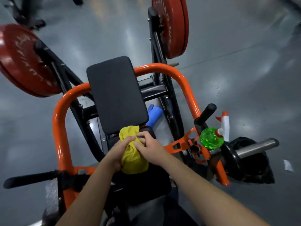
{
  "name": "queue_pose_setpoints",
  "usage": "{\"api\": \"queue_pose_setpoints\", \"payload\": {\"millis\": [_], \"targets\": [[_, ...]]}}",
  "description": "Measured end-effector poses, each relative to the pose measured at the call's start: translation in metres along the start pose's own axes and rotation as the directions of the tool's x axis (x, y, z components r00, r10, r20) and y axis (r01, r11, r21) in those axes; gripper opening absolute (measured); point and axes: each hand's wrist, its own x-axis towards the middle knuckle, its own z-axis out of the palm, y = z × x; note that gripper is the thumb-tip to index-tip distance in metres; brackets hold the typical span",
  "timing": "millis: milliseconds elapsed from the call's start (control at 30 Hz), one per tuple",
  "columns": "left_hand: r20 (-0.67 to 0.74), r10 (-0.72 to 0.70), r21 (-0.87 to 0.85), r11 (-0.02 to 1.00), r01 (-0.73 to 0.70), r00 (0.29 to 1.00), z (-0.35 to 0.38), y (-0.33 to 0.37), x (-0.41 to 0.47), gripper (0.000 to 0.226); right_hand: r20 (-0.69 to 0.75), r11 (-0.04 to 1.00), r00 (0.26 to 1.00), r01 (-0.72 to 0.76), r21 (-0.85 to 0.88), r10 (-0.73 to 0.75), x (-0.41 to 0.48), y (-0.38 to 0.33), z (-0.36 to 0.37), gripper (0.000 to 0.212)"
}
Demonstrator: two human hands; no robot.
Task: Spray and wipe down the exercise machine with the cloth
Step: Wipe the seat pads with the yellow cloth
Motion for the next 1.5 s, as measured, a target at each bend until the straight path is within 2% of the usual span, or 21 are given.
{"api": "queue_pose_setpoints", "payload": {"millis": [100, 200, 233, 333, 467, 533, 600, 700, 733, 800, 900, 967, 1033, 1067, 1200, 1333, 1433, 1500], "targets": [[-0.13, 0.048, 0.058, 0.997, -0.041, 0.99, -0.018, -0.014, 0.003, 0.024, 0.021, 0.998, 0.998, -0.052, -0.018, 0.053, 0.012, 0.012, 0.018, 0.029], [-0.265, 0.032, 0.025, 0.999, -0.026, 0.964, -0.044, -0.037, -0.002, 0.014, 0.019, 0.986, 0.992, -0.123, -0.113, 0.126, 0.028, 0.019, 0.046, 0.026], [-0.311, 0.014, 0.003, 1.0, -0.014, 0.95, -0.058, -0.048, -0.003, 0.021, 0.034, 0.974, 0.987, -0.148, -0.171, 0.156, 0.036, 0.019, 0.057, 0.025], [-0.416, -0.025, -0.064, 0.998, -0.002, 0.909, -0.097, -0.079, -0.003, 0.063, 0.109, 0.922, 0.963, -0.199, -0.333, 0.247, 0.064, 0.02, 0.09, 0.031], [-0.506, -0.053, -0.141, 0.99, -0.022, 0.861, -0.14, -0.108, 0.006, 0.057, 0.257, 0.822, 0.874, -0.235, -0.518, 0.412, 0.114, 0.021, 0.123, 0.043], [-0.506, -0.042, -0.174, 0.983, -0.054, 0.862, -0.154, -0.113, 0.016, 0.055, 0.271, 0.748, 0.835, -0.227, -0.623, 0.479, 0.144, 0.018, 0.128, 0.05], [-0.509, -0.028, -0.195, 0.977, -0.084, 0.861, -0.166, -0.117, 0.031, 0.05, 0.258, 0.714, 0.815, -0.245, -0.656, 0.518, 0.171, 0.019, 0.13, 0.056], [-0.534, 0.014, -0.185, 0.974, -0.133, 0.845, -0.171, -0.105, 0.062, 0.032, 0.198, 0.677, 0.846, -0.233, -0.699, 0.495, 0.193, 0.033, 0.134, 0.057], [-0.564, 0.044, -0.148, 0.977, -0.153, 0.824, -0.173, -0.096, 0.075, 0.026, 0.185, 0.674, 0.863, -0.215, -0.707, 0.47, 0.195, 0.035, 0.134, 0.057], [-0.603, 0.116, -0.051, 0.982, -0.184, 0.789, -0.176, -0.081, 0.107, 0.018, 0.224, 0.682, 0.841, -0.214, -0.699, 0.493, 0.202, 0.041, 0.136, 0.057], [-0.522, 0.232, 0.174, 0.971, -0.164, 0.821, -0.184, -0.065, 0.153, 0.01, 0.266, 0.701, 0.799, -0.25, -0.668, 0.539, 0.212, 0.049, 0.133, 0.058], [-0.421, 0.201, 0.22, 0.969, -0.116, 0.884, -0.19, -0.061, 0.168, 0.009, 0.267, 0.703, 0.807, -0.236, -0.671, 0.526, 0.214, 0.052, 0.133, 0.059], [-0.356, 0.13, 0.146, 0.986, -0.082, 0.925, -0.195, -0.067, 0.178, 0.021, 0.274, 0.705, 0.808, -0.227, -0.672, 0.522, 0.214, 0.054, 0.135, 0.058], [-0.353, 0.11, 0.111, 0.991, -0.075, 0.929, -0.195, -0.071, 0.18, 0.018, 0.278, 0.702, 0.805, -0.223, -0.676, 0.524, 0.214, 0.054, 0.136, 0.057], [-0.423, 0.074, 0.035, 0.997, -0.066, 0.903, -0.189, -0.102, 0.171, 0.009, 0.265, 0.693, 0.794, -0.252, -0.675, 0.547, 0.213, 0.049, 0.135, 0.056], [-0.404, -0.081, 0.062, 0.991, 0.115, 0.911, -0.186, -0.182, 0.146, 0.013, 0.25, 0.697, 0.797, -0.274, -0.663, 0.551, 0.211, 0.044, 0.135, 0.058], [-0.417, -0.128, 0.044, 0.986, 0.161, 0.9, -0.176, -0.225, 0.131, 0.02, 0.214, 0.7, 0.834, -0.255, -0.667, 0.508, 0.209, 0.047, 0.137, 0.058], [-0.47, -0.077, 0.077, 0.989, 0.128, 0.879, -0.176, -0.225, 0.135, 0.022, 0.185, 0.693, 0.869, -0.221, -0.686, 0.46, 0.207, 0.051, 0.138, 0.058]]}}
